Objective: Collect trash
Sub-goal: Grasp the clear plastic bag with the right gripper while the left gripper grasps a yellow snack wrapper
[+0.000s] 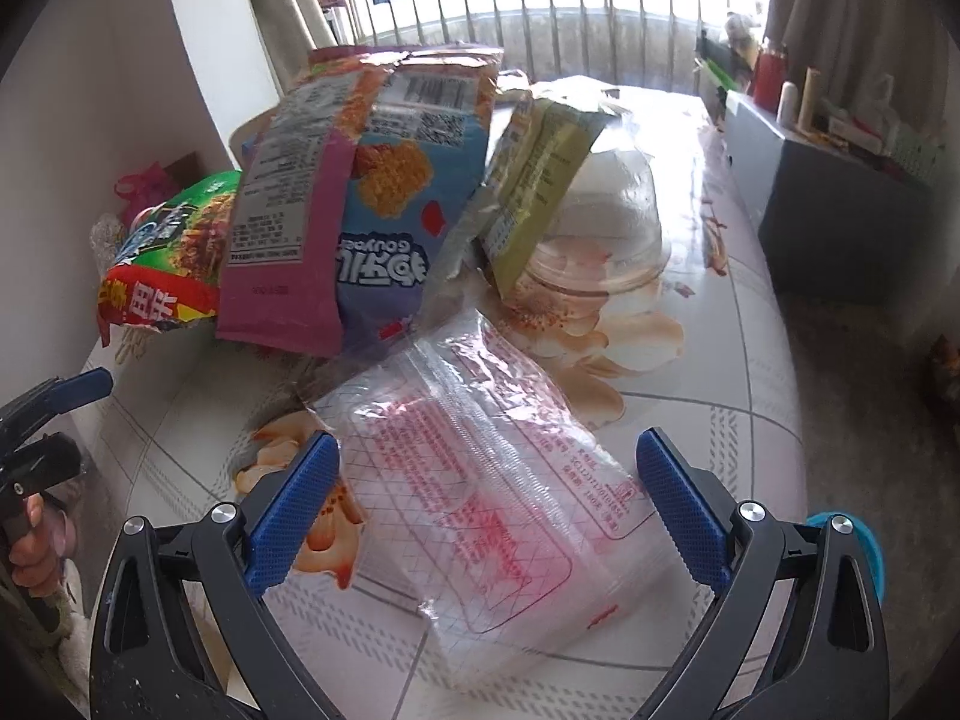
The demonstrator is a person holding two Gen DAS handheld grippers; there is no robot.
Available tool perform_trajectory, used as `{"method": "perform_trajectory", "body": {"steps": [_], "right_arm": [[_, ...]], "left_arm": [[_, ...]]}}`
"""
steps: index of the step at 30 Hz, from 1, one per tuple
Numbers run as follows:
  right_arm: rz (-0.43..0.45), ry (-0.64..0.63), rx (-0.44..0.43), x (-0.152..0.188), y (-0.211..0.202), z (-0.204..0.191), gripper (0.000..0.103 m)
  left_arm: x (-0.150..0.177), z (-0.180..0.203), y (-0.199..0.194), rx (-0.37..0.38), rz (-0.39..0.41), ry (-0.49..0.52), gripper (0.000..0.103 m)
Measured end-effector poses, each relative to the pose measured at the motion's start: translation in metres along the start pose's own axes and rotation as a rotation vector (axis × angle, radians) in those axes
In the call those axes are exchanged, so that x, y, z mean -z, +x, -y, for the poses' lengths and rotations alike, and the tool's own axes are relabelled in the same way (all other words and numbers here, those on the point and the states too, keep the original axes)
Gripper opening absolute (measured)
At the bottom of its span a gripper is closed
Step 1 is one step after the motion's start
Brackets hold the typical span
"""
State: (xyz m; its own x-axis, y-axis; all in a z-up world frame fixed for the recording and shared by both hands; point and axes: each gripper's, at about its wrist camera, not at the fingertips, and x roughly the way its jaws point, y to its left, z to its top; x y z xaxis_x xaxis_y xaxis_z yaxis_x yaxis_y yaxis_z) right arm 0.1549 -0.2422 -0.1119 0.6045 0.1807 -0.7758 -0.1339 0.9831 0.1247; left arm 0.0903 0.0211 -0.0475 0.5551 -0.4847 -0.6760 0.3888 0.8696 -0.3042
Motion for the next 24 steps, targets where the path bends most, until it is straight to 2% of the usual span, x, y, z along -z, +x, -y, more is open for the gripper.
{"method": "perform_trajectory", "body": {"steps": [3, 7, 10, 13, 15, 18, 21, 24], "right_arm": [[-0.001, -0.01, 0.028, 0.005, -0.003, -0.001, 0.082], [-0.001, -0.002, 0.059, 0.015, -0.01, -0.005, 0.072], [0.01, -0.002, 0.085, 0.026, -0.017, -0.011, 0.065], [0.023, 0.031, 0.089, 0.032, -0.024, -0.009, 0.052], [0.028, 0.062, 0.083, 0.034, -0.027, -0.005, 0.04], [0.039, 0.109, 0.065, 0.04, -0.033, 0.001, 0.032], [0.053, 0.147, 0.043, 0.042, -0.034, 0.008, 0.026], [0.068, 0.198, 0.008, 0.046, -0.035, 0.016, 0.025]], "left_arm": [[-0.006, 0.003, 0.0, 0.045, 0.009, -0.007, 0.097], [-0.031, 0.017, -0.001, 0.087, 0.052, 0.015, 0.097], [-0.058, 0.034, 0.0, 0.1, 0.102, 0.064, 0.097], [-0.085, 0.056, 0.01, 0.095, 0.122, 0.136, 0.097], [-0.102, 0.074, 0.022, 0.09, 0.12, 0.198, 0.097], [-0.121, 0.095, 0.043, 0.092, 0.09, 0.262, 0.097], [-0.138, 0.117, 0.071, 0.076, 0.05, 0.305, 0.089], [-0.148, 0.139, 0.101, 0.027, 0.018, 0.389, 0.083]]}}
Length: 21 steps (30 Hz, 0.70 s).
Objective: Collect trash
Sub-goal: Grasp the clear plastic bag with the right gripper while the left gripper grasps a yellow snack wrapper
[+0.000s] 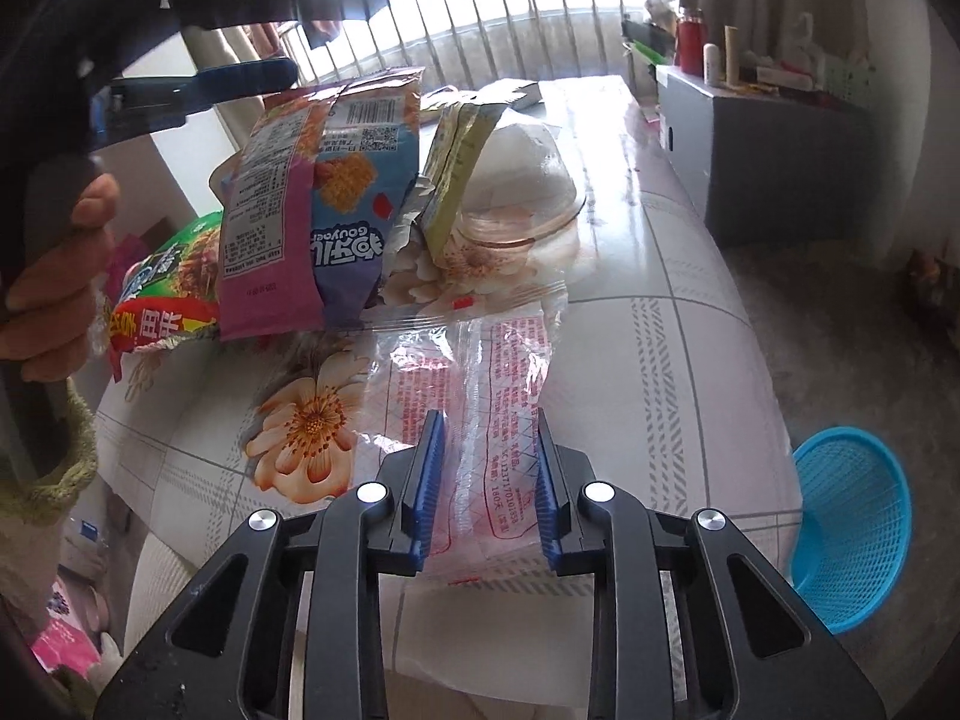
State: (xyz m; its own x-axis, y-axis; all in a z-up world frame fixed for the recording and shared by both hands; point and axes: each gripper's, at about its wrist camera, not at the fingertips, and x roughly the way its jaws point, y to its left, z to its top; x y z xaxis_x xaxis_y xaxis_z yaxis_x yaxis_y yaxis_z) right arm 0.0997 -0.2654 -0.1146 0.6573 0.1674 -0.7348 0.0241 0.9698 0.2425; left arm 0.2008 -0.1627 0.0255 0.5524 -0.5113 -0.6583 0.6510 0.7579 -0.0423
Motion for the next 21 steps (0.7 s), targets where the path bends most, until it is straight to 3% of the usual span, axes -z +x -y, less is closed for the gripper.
{"method": "perform_trajectory", "body": {"steps": [6, 8, 10, 15, 21], "right_arm": [[0.015, 0.04, -0.042, 0.001, 0.0, 0.007, 0.025], [0.02, 0.048, -0.056, 0.0, 0.001, 0.007, 0.025], [0.024, 0.057, -0.069, 0.001, 0.001, 0.009, 0.025], [0.028, 0.065, -0.087, -0.001, 0.001, 0.011, 0.025], [0.034, 0.07, -0.088, -0.003, 0.0, 0.015, 0.023]], "left_arm": [[-0.01, 0.029, 0.061, -0.169, -0.085, 0.189, 0.07], [-0.011, 0.028, 0.075, -0.184, -0.125, 0.177, 0.062], [-0.011, 0.023, 0.086, -0.209, -0.158, 0.151, 0.046], [-0.01, 0.013, 0.075, -0.19, -0.146, 0.09, 0.019], [-0.012, 0.008, 0.044, -0.155, -0.07, 0.046, 0.014]]}}
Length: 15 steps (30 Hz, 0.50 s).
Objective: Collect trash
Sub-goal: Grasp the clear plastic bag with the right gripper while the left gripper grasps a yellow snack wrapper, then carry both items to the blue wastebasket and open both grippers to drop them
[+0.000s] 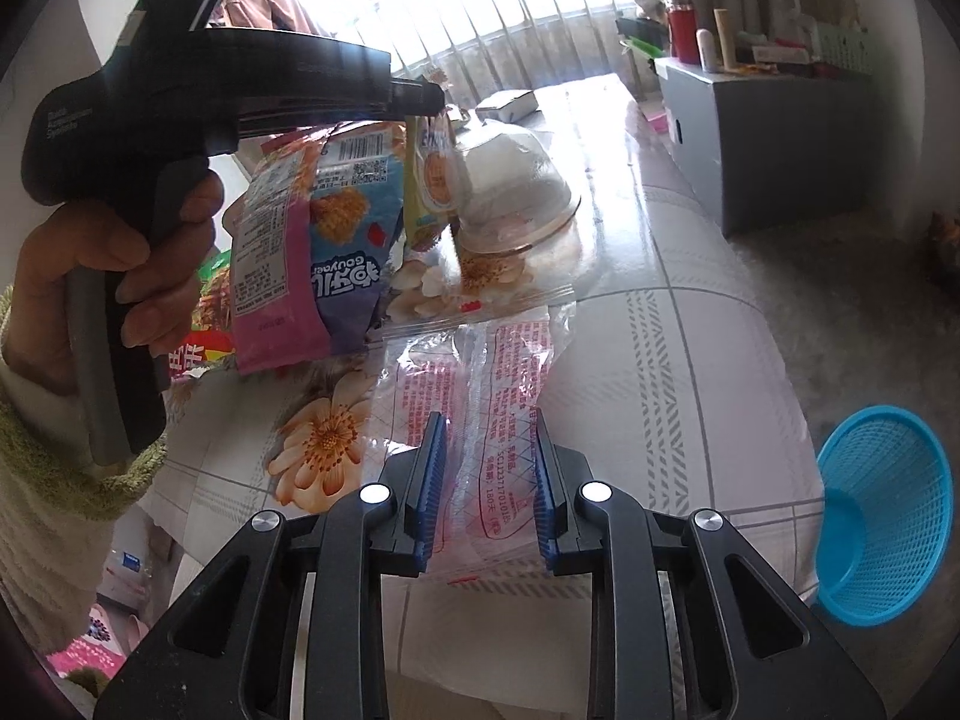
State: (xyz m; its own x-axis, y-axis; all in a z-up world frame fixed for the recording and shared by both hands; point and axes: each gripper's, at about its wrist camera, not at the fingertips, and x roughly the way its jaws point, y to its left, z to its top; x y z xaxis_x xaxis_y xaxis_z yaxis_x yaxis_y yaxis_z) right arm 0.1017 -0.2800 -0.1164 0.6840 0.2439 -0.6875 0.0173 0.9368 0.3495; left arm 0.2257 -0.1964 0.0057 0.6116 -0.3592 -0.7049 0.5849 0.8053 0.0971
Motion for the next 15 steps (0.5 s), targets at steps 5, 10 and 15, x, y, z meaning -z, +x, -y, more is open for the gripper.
{"method": "perform_trajectory", "body": {"steps": [5, 10, 15], "right_arm": [[0.016, 0.028, -0.015, 0.0, -0.007, 0.004, 0.021], [0.055, 0.077, -0.069, -0.001, -0.025, 0.01, 0.02], [0.132, 0.142, -0.098, 0.0, -0.059, 0.027, 0.012]], "left_arm": [[-0.003, -0.013, -0.042, 0.107, 0.127, -0.066, 0.014], [-0.006, -0.027, -0.073, 0.243, 0.221, -0.146, 0.014], [-0.007, -0.017, -0.101, 0.368, 0.287, -0.174, 0.014]]}}
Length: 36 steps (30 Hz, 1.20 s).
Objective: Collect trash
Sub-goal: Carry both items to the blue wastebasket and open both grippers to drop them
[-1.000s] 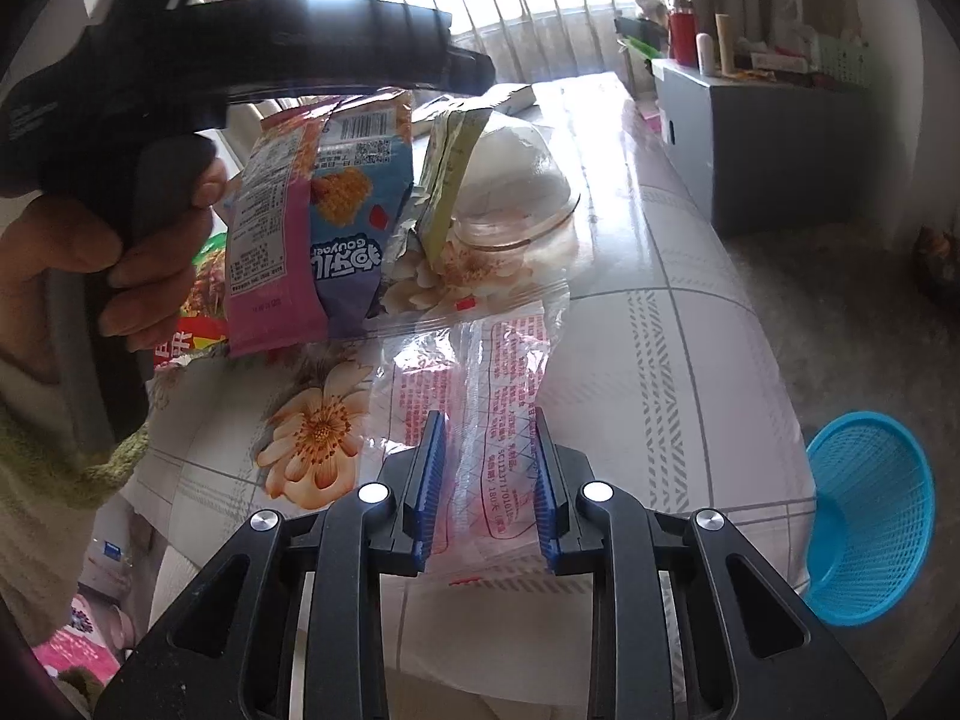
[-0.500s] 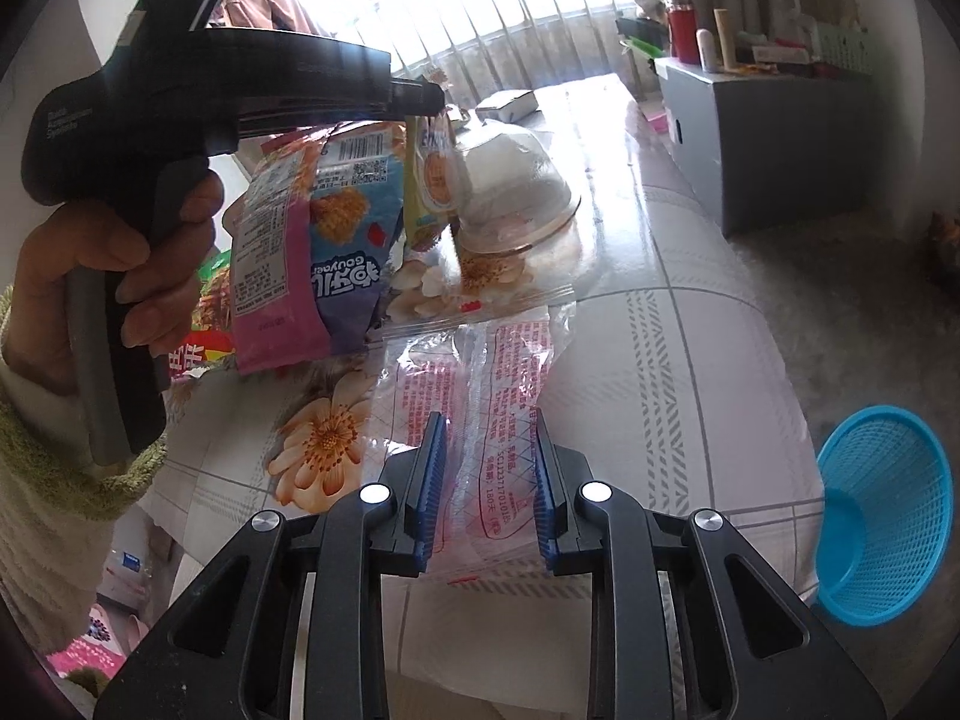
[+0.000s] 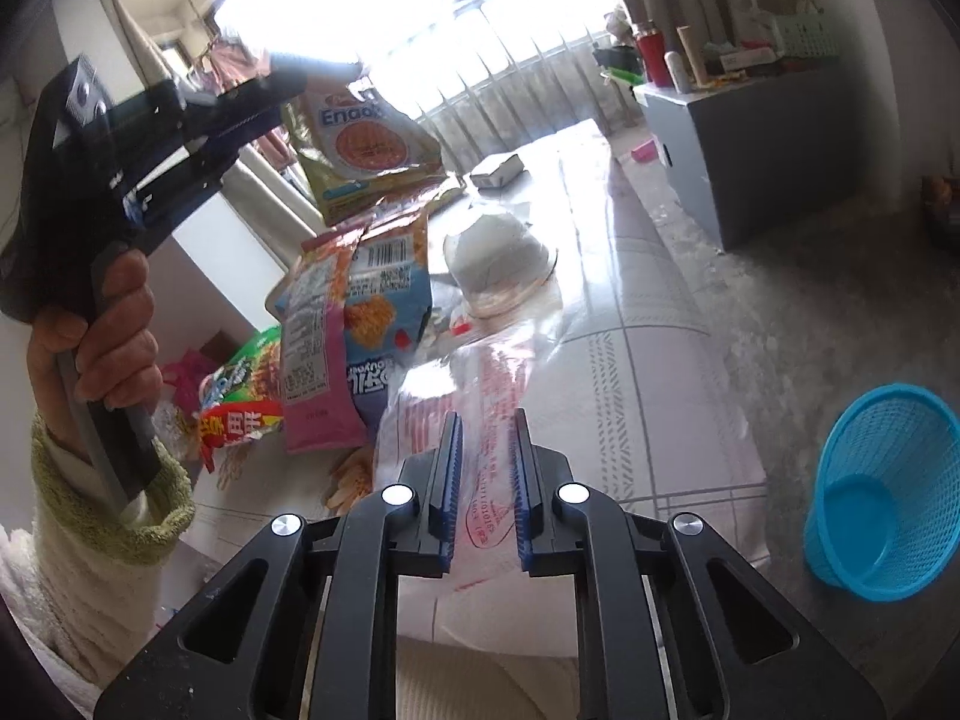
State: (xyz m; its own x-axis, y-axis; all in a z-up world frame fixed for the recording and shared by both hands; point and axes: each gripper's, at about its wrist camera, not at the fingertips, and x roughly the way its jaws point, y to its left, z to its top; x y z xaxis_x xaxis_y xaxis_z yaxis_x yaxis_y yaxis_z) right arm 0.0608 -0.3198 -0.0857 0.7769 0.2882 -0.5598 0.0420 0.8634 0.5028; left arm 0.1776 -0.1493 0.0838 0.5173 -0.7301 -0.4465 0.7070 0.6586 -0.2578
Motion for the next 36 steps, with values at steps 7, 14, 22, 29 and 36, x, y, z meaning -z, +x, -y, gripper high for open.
{"method": "perform_trajectory", "body": {"steps": [7, 14, 22, 29, 36], "right_arm": [[0.109, 0.221, -0.013, 0.009, -0.055, 0.062, 0.01], [0.201, 0.456, 0.127, 0.031, -0.097, 0.151, 0.009], [0.16, 0.729, 0.328, 0.067, -0.08, 0.262, 0.013], [0.086, 0.812, 0.439, 0.085, -0.028, 0.328, 0.053], [0.07, 0.875, 0.508, 0.119, -0.033, 0.341, 0.055]], "left_arm": [[0.008, 0.046, 0.022, 0.115, -0.046, -0.014, 0.014], [0.043, 0.11, 0.122, 0.258, -0.272, -0.046, 0.014], [0.103, 0.192, 0.278, 0.244, -0.595, 0.066, 0.015], [0.155, 0.217, 0.351, 0.125, -0.731, 0.147, 0.049], [0.154, 0.2, 0.34, 0.127, -0.691, 0.138, 0.062]]}}
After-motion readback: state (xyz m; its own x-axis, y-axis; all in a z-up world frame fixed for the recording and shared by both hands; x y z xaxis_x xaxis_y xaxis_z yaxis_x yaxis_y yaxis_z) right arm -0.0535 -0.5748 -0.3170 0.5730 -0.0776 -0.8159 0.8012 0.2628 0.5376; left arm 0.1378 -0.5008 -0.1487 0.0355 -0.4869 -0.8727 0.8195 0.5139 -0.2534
